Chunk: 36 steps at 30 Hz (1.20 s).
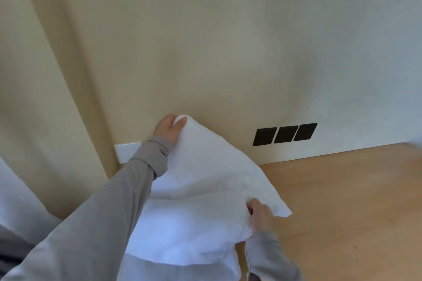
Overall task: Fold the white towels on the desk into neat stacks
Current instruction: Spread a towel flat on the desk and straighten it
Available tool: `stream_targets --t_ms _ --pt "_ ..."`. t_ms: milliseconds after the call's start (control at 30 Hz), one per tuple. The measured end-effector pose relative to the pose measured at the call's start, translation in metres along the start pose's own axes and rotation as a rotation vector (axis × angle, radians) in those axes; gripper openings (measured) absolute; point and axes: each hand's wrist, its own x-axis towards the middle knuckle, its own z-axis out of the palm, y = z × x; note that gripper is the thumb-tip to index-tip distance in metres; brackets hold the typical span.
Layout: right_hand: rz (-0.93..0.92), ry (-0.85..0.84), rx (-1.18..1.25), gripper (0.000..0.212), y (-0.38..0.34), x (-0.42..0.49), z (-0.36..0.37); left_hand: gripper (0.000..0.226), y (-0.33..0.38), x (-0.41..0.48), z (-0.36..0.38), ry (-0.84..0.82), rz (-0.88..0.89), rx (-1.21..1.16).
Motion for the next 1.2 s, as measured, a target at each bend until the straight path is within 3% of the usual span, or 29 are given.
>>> stream_targets --t_ms 100,200,267,467,667,833,1000,1200 --pt "-0.167 0.062 -0.040 0.032 -0.027 0.003 -0.024 0.030 0.024 0.001 -0.008 0.075 0.053 -0.098" --pt "-0.352 0.050 0.032 0.039 -0.056 0.004 -0.048 0.040 0.040 0.001 -0.017 0.160 0.076 -0.191" --pt "-0.358 0.062 0.080 0.046 -0.076 0.005 -0.070 0.038 0.044 0.002 -0.020 0.215 0.050 -0.289" --pt "-0.479 0.097 0.022 0.042 -0.125 0.026 -0.138 0.041 0.059 0.008 0.000 0.229 -0.035 -0.551" --pt "-0.547 0.132 0.009 0.024 -0.143 0.045 -0.198 0.041 0.113 0.003 0.054 0.101 0.050 -0.736" --pt "-0.589 0.168 0.176 0.044 -0.159 0.053 -0.263 0.038 0.181 -0.009 0.108 0.018 0.119 -0.832" --pt "-0.705 0.168 0.164 0.041 -0.181 0.052 -0.352 0.034 0.241 -0.037 0.178 0.038 0.172 -0.838" --pt "-0.775 0.135 0.077 0.053 -0.213 0.068 -0.448 0.033 0.279 -0.073 0.263 0.104 0.137 -0.826"
